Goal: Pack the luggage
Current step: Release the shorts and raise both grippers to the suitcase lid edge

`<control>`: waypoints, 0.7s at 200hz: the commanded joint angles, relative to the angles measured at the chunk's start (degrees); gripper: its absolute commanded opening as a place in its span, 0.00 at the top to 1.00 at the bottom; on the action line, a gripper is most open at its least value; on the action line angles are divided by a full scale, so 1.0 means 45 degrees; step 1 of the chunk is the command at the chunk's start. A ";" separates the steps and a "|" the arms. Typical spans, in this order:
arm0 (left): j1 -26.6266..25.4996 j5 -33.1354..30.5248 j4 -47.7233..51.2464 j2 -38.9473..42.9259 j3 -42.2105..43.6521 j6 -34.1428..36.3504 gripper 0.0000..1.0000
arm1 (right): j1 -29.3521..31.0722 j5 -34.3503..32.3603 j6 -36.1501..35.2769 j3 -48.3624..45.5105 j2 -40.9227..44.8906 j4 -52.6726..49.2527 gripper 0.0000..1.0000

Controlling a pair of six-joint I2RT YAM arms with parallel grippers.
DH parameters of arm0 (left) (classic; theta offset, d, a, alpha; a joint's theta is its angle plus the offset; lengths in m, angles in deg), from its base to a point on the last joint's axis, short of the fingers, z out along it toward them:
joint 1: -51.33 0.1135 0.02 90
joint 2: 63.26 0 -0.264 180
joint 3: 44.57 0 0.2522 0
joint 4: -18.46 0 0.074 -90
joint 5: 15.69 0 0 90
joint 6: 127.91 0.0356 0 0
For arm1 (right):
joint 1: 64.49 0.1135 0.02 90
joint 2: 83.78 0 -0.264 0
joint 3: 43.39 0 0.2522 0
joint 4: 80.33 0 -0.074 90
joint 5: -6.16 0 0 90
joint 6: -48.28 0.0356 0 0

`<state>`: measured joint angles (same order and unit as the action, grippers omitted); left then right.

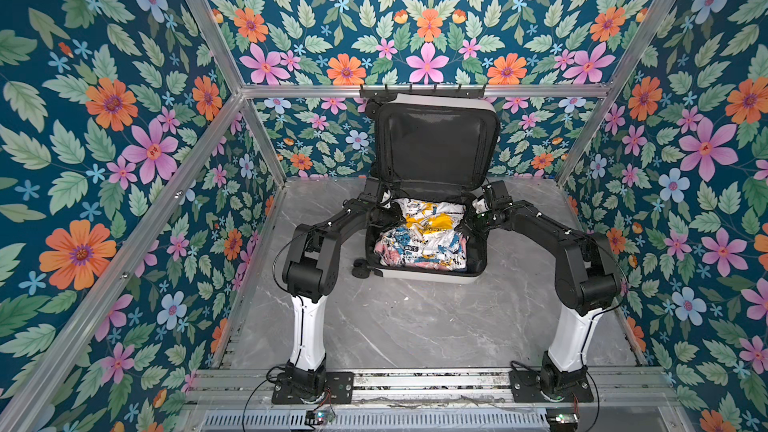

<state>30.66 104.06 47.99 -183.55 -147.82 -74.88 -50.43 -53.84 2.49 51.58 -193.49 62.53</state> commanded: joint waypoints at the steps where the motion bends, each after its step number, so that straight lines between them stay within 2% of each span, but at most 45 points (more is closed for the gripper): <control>1: 0.0176 -0.0704 0.0071 0.0135 -0.0130 0.0371 0.61 | -0.0001 -0.0016 -0.0466 0.0154 0.0220 -0.0414 0.81; 15: 0.0262 -0.0810 0.0257 0.0457 -0.0193 0.0476 0.45 | 0.0003 -0.0110 -0.0589 0.0229 0.0621 -0.0654 0.68; 37: 0.0345 -0.1125 0.0896 0.1092 -0.0383 0.0756 0.36 | -0.0057 -0.0504 -0.0812 0.0326 0.1356 -0.1296 0.55; 59: 0.0341 -0.1260 0.1473 0.1667 -0.0641 0.0942 0.34 | -0.0103 -0.0760 -0.0990 0.0343 0.2195 -0.1648 0.51; 104: 0.0371 -0.1128 0.1640 0.2886 -0.1183 0.1080 0.35 | -0.0151 -0.1005 -0.1167 0.1454 0.3150 -0.2207 0.51; 140: 0.1449 0.0015 -0.1172 0.3347 -0.2299 -0.0861 0.32 | -0.1402 -0.0370 -0.0267 0.3178 0.3644 -0.1788 0.47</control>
<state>34.38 100.83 53.01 -168.62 -154.55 -72.48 -53.47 -57.05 -1.55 61.87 -178.24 52.59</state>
